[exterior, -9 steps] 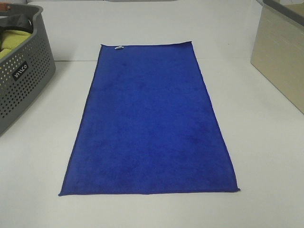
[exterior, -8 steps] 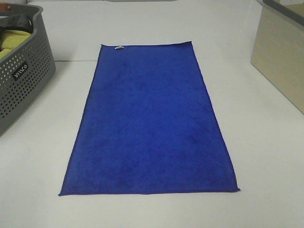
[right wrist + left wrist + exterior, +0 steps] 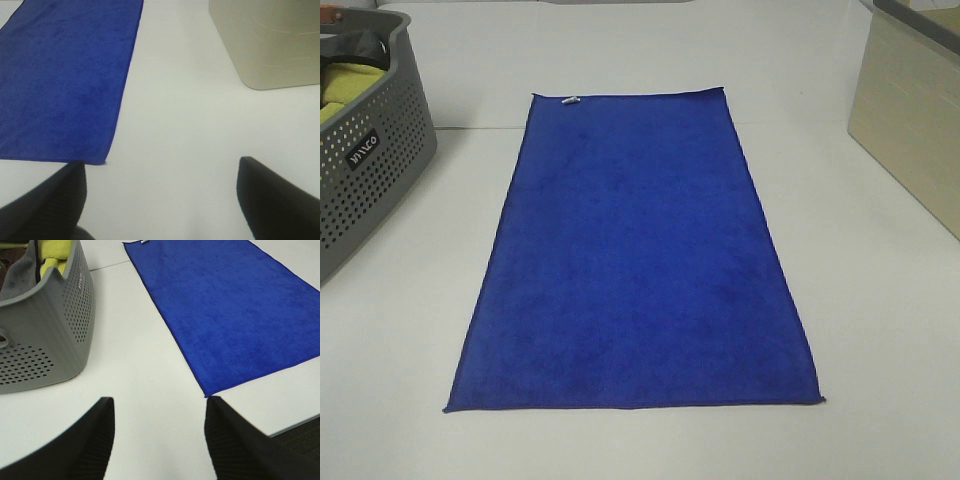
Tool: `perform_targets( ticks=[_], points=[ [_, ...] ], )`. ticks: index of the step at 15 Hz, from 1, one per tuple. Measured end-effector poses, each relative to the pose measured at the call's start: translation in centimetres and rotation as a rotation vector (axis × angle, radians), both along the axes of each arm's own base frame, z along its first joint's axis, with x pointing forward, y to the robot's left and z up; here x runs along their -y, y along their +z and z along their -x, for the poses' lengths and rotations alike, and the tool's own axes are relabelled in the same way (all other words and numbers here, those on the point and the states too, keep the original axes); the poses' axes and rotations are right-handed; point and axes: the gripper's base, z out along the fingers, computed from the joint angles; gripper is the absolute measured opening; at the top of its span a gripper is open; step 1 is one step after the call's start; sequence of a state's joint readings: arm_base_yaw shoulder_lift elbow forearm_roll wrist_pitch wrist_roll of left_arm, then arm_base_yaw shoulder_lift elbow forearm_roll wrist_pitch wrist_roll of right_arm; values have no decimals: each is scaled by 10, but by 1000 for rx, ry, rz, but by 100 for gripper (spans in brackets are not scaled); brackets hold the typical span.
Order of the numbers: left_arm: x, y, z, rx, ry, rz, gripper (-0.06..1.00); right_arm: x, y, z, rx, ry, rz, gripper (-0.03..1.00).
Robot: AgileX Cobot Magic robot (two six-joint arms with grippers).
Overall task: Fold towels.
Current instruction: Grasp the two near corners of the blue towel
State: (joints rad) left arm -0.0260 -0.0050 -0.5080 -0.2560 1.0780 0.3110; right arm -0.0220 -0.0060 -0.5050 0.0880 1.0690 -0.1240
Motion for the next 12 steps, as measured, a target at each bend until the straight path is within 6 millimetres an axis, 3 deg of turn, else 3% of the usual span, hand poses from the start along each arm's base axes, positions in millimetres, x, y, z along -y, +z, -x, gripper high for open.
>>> perform_targets(
  ticks=[12],
  points=[
    [0,0,0,0,0,0,53,0,0,0,0,0,0,78]
  ],
)
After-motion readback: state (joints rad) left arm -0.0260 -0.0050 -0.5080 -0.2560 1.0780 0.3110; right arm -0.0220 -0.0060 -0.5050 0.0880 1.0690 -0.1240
